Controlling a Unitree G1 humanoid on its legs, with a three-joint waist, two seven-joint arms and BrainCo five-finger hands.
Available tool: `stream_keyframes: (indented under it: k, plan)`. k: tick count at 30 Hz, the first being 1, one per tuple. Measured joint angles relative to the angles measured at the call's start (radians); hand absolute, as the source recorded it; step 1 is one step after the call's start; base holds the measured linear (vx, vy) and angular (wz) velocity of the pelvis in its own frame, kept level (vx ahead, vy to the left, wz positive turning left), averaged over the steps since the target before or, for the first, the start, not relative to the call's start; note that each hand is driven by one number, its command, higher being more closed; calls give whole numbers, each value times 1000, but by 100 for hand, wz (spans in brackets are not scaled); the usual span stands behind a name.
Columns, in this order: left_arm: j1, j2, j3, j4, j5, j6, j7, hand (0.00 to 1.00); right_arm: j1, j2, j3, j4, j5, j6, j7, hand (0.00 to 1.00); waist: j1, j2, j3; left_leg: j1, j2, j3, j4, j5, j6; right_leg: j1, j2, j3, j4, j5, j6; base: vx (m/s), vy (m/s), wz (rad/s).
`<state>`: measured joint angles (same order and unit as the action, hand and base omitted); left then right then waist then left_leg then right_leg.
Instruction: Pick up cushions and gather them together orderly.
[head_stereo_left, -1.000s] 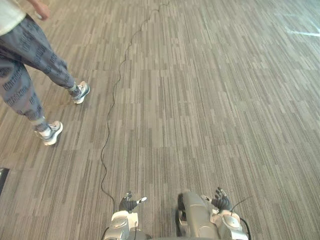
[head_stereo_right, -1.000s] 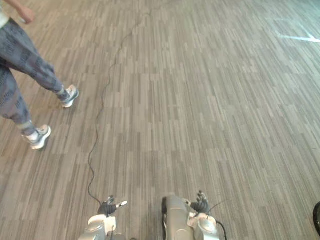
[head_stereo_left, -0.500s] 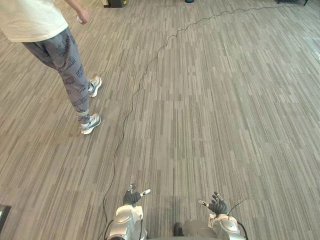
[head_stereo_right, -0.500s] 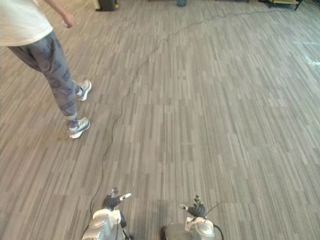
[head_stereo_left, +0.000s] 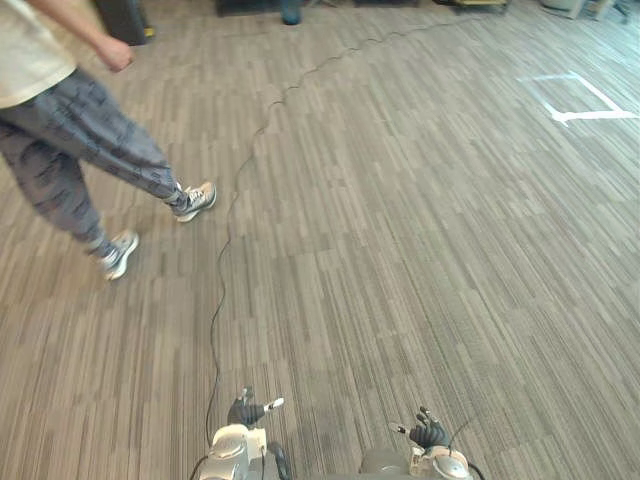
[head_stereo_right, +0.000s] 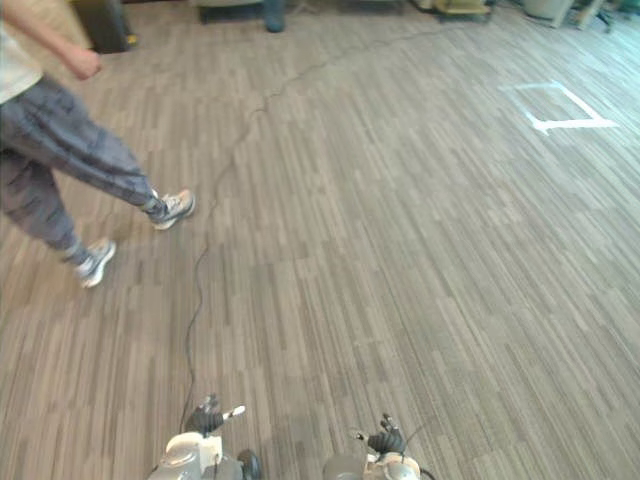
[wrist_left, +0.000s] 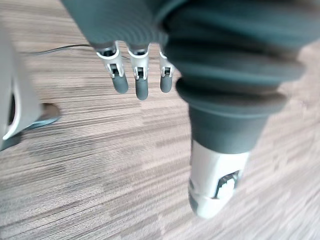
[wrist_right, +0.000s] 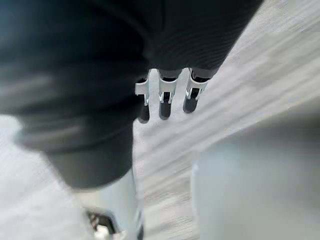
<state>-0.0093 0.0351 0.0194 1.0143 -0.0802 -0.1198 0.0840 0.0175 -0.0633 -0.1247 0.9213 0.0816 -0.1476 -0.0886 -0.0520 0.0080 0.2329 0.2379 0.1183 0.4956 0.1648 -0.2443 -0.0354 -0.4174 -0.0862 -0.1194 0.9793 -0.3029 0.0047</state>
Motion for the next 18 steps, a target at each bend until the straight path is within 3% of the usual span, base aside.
stream_keyframes:
  k: [2,3,4,5,6,7,8,9,10,11,12,13,15,16,18]
  plan:
    - [-20,3,-11,3,0,0,0,0,-7,-7,1,-8,1,-3,0,0,-18,-3,1,46,3,16,-7,0,0,-54,3,-131,-255,26,-38,570,-5,-24]
    - [-33,3,-21,2,2,0,0,0,-10,-17,7,-3,-1,0,-2,0,-24,-13,-2,72,-10,15,-11,-1,-6,-68,18,-164,-472,125,-56,709,-66,-1]
    - [-43,-2,-31,7,4,0,1,0,-15,-28,6,15,5,4,0,0,-37,-7,8,113,-13,11,-14,-4,-45,-40,48,-172,-588,320,-186,722,-60,-27]
    - [-53,-11,-41,12,9,-2,-4,0,-43,-49,4,30,2,5,-5,0,-32,39,13,114,14,13,-19,19,-70,-39,77,-179,-579,309,-182,808,-26,-45]
    - [-82,-14,-40,21,20,1,-7,0,-67,-55,-23,43,-2,11,-9,0,-42,41,29,155,-24,-31,-63,155,-127,-71,51,-152,-439,215,-181,644,-28,-47]
    - [-82,-19,-38,19,21,1,-7,0,-63,-56,-35,52,-1,20,-9,0,-50,40,37,189,-38,-52,-77,215,-155,-73,27,-155,-358,174,-188,720,-114,-25]
    - [-64,-33,-37,13,24,-2,-7,0,-46,-58,-53,54,-2,30,-10,0,-66,31,37,213,-39,-90,-7,291,-160,-45,26,-158,-310,100,-166,564,-211,-43]
    - [-36,-33,-20,9,33,-3,-5,0,-16,-55,-40,36,-2,37,-9,0,-70,45,31,125,20,-142,287,348,-191,55,71,-132,-377,17,-137,542,-209,-61]
    - [-27,-40,-4,6,38,-3,-6,0,-13,-58,-35,32,-2,36,-9,0,-69,61,26,60,57,-163,448,345,-196,89,98,-125,-412,17,-134,569,-136,-98]
    - [-17,-42,32,-8,39,-2,-8,0,-12,-49,-25,32,-2,36,-10,0,-61,60,25,-83,115,-188,757,314,-208,175,134,-98,-476,27,-152,708,-91,-101]
    - [-15,-52,62,-31,38,-1,-7,0,-5,-33,-15,24,-2,38,-11,0,-53,25,39,-206,132,-199,923,245,-218,268,148,-57,-538,27,-174,702,-71,-83]
    - [-15,-53,63,-32,38,-1,-7,0,-5,-32,-15,23,-2,38,-11,0,-53,23,39,-211,132,-199,926,243,-218,273,148,-55,-540,27,-176,561,-49,-90]
    - [-8,-58,69,-63,37,-3,-8,0,0,-7,3,-4,-1,36,-11,0,-5,-19,45,-387,136,-159,919,124,-140,411,164,74,-655,30,-186,452,56,-145]
    - [-13,-57,70,-79,36,-7,-7,0,-4,-5,11,-1,-1,36,-8,0,8,-20,46,-450,130,-138,823,72,-89,473,164,142,-698,31,-183,488,108,-151]
    - [-13,-48,69,-78,31,-22,-3,0,-7,4,9,7,-1,37,-10,0,16,-24,49,-490,103,-135,610,41,-63,549,141,222,-731,18,-159,602,216,-147]
